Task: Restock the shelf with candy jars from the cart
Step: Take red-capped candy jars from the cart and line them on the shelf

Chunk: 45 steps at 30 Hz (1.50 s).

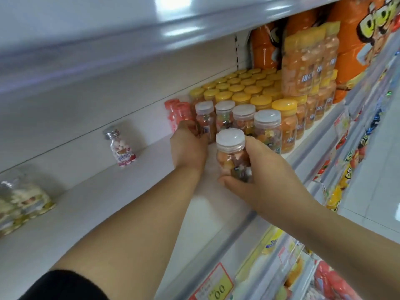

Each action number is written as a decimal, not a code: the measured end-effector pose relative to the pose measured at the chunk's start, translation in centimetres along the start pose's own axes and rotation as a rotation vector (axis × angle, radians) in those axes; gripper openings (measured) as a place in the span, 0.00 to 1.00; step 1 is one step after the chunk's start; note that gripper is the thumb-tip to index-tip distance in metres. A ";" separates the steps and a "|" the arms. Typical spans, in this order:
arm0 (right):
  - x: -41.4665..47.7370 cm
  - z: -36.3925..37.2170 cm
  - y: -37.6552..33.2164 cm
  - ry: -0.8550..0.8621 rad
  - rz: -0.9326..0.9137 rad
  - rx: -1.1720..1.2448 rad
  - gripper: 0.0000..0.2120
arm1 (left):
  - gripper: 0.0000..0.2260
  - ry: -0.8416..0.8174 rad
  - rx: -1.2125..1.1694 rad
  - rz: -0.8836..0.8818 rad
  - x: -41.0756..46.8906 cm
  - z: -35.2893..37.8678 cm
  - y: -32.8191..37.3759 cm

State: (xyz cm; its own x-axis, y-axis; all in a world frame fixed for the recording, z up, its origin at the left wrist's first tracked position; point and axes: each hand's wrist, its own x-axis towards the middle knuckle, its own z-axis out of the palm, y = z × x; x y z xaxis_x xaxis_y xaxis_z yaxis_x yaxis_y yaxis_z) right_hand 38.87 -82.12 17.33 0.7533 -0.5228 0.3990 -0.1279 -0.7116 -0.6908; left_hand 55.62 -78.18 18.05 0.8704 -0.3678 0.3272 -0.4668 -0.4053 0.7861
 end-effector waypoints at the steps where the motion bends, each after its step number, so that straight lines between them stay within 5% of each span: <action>1: 0.0 0.0 0.0 0.000 -0.004 0.003 0.21 | 0.09 0.001 0.002 0.006 0.0 -0.1 -0.1; 7: -0.1 0.1 0.0 -0.016 -0.005 -0.021 0.20 | 0.10 0.097 -0.005 0.218 -0.4 -1.7 0.6; 10: -0.2 -0.1 -0.3 -0.032 0.017 -0.035 0.23 | 0.12 0.160 0.235 0.382 1.9 -3.2 2.2; 17: -0.3 -0.2 -0.7 -0.025 0.034 -0.030 0.24 | 0.15 -0.204 0.741 0.420 7.1 -3.1 4.4; 27: -0.2 -0.2 -0.6 -0.020 0.029 -0.042 0.25 | 0.12 -0.453 0.527 0.394 8.7 -4.0 3.9; 32: -0.1 -0.2 -0.6 -0.033 0.044 -0.051 0.26 | 0.19 -0.397 0.575 0.421 8.4 -4.0 3.1; 36: -0.1 -0.2 -0.5 -0.033 0.050 -0.058 0.26 | 0.06 -0.349 0.518 0.438 8.9 -3.3 2.8; 41: -0.2 -0.2 -0.6 -0.027 0.051 -0.057 0.26 | 0.12 -0.462 0.409 0.388 9.5 -3.0 3.3; 45: -0.2 -0.2 -0.5 -0.025 0.051 -0.056 0.27 | 0.07 -0.486 0.444 0.392 9.6 -3.1 3.8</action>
State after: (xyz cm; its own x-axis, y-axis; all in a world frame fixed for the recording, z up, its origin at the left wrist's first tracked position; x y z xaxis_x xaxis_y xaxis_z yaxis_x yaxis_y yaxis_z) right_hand 38.70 -81.74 17.75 0.7610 -0.5472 0.3485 -0.2016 -0.7101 -0.6746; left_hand 62.70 -80.65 25.83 0.5095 -0.8392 0.1902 -0.8356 -0.4298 0.3421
